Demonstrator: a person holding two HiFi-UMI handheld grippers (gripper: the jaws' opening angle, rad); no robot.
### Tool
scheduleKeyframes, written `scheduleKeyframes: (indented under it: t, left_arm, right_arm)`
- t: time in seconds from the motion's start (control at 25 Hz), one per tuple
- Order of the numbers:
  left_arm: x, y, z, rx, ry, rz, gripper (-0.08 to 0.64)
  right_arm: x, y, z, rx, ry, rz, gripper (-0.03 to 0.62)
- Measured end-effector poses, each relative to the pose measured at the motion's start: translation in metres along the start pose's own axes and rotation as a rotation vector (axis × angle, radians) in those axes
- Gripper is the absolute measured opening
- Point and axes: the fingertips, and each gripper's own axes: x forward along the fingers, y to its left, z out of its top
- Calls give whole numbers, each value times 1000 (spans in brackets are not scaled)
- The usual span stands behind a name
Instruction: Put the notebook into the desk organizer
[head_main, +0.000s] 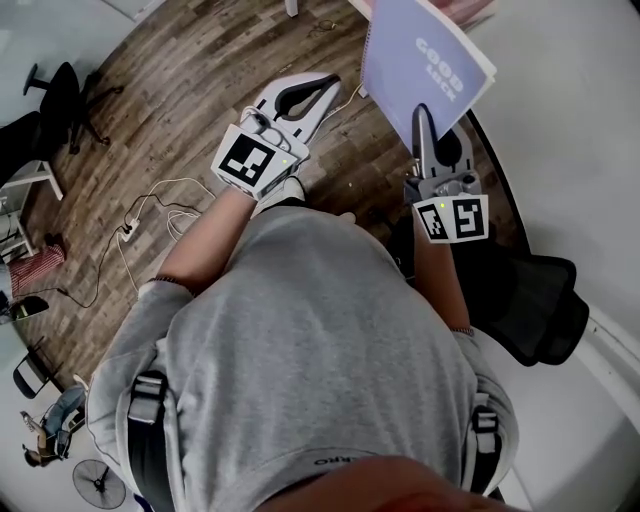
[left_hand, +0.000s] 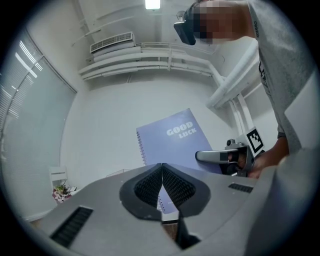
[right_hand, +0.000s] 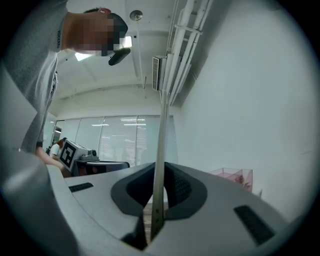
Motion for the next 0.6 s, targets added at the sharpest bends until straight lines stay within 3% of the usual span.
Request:
scheduleKeyframes:
  t: [0.24,0.6]
  left_arm:
    - [-28,74,-2,-36,-7,4,20]
    - [-27,102,-18,-25,33,13,20]
  right_arm:
    - [69,34,-14,-15,25,-19,38]
    - [89,38,-21,-16,29,-19,38]
